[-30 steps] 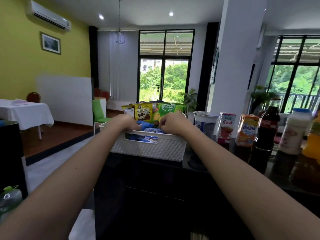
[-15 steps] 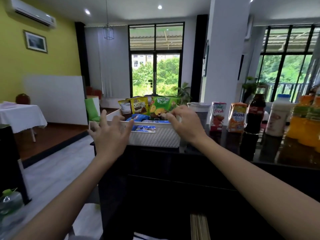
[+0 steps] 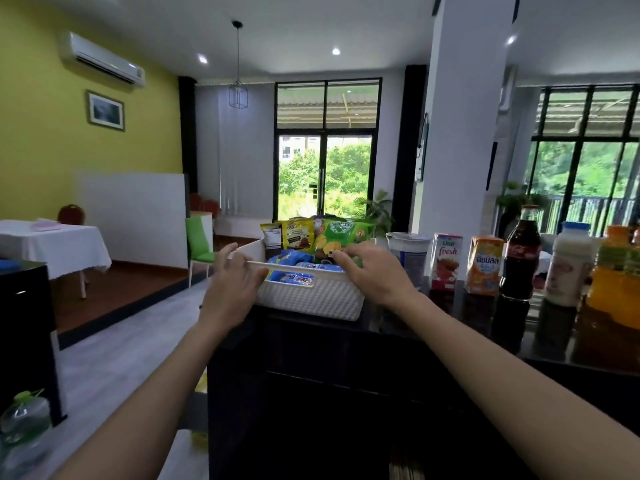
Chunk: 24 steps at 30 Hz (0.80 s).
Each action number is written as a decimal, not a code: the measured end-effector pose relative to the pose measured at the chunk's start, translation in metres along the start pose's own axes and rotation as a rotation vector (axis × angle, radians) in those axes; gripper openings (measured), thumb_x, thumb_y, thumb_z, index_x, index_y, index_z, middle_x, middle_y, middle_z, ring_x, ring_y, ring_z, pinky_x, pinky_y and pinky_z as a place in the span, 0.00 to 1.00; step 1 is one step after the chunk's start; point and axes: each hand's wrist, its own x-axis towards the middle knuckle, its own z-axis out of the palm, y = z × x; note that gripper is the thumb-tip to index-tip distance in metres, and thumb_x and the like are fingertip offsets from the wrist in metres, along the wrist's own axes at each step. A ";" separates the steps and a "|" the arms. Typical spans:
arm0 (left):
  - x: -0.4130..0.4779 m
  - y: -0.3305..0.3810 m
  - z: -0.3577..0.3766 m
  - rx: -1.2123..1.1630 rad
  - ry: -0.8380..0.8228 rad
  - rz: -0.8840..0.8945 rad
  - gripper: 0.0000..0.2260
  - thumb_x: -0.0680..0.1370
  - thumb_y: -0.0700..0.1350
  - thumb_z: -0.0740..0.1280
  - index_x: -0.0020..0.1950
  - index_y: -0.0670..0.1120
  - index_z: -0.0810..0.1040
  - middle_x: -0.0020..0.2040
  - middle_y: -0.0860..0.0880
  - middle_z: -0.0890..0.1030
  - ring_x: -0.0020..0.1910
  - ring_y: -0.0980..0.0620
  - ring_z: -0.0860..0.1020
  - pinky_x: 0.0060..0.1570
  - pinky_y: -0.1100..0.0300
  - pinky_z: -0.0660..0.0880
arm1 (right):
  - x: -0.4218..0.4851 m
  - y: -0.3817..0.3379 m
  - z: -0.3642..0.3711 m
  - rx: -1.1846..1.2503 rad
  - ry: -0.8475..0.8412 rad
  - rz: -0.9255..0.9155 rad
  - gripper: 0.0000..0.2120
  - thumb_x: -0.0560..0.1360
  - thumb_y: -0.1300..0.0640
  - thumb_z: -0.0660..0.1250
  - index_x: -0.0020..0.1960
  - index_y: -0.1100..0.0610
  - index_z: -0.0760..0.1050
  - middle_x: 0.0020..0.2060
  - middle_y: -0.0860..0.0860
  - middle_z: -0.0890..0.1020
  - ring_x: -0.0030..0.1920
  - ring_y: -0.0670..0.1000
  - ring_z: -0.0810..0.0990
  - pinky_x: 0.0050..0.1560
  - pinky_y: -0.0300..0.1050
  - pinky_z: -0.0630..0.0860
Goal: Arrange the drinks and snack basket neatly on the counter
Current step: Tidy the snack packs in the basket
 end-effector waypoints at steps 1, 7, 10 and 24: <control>-0.003 0.002 0.005 -0.049 0.057 -0.019 0.13 0.80 0.52 0.60 0.55 0.42 0.71 0.71 0.44 0.62 0.67 0.41 0.68 0.57 0.45 0.72 | 0.012 0.002 -0.002 0.010 0.022 0.041 0.17 0.78 0.44 0.59 0.54 0.55 0.79 0.49 0.50 0.79 0.50 0.51 0.77 0.48 0.47 0.73; 0.012 0.027 0.036 0.027 0.394 -0.302 0.15 0.80 0.52 0.54 0.50 0.45 0.77 0.72 0.46 0.68 0.72 0.43 0.63 0.71 0.37 0.56 | 0.090 0.020 -0.010 -0.048 -0.067 0.355 0.24 0.77 0.51 0.63 0.70 0.59 0.64 0.60 0.58 0.75 0.56 0.57 0.75 0.49 0.47 0.73; 0.032 0.038 0.030 0.178 0.303 -0.297 0.14 0.79 0.50 0.56 0.54 0.47 0.78 0.72 0.44 0.68 0.75 0.41 0.56 0.72 0.36 0.47 | 0.120 0.025 -0.007 -0.203 -0.142 0.260 0.24 0.77 0.52 0.62 0.70 0.59 0.64 0.63 0.59 0.74 0.58 0.58 0.75 0.55 0.51 0.75; 0.117 -0.003 0.019 0.545 -0.566 -0.344 0.39 0.69 0.71 0.48 0.72 0.50 0.67 0.73 0.42 0.67 0.71 0.39 0.65 0.69 0.42 0.62 | 0.154 0.035 -0.022 0.160 -0.037 0.269 0.09 0.75 0.62 0.68 0.55 0.54 0.78 0.61 0.56 0.76 0.43 0.51 0.79 0.42 0.46 0.82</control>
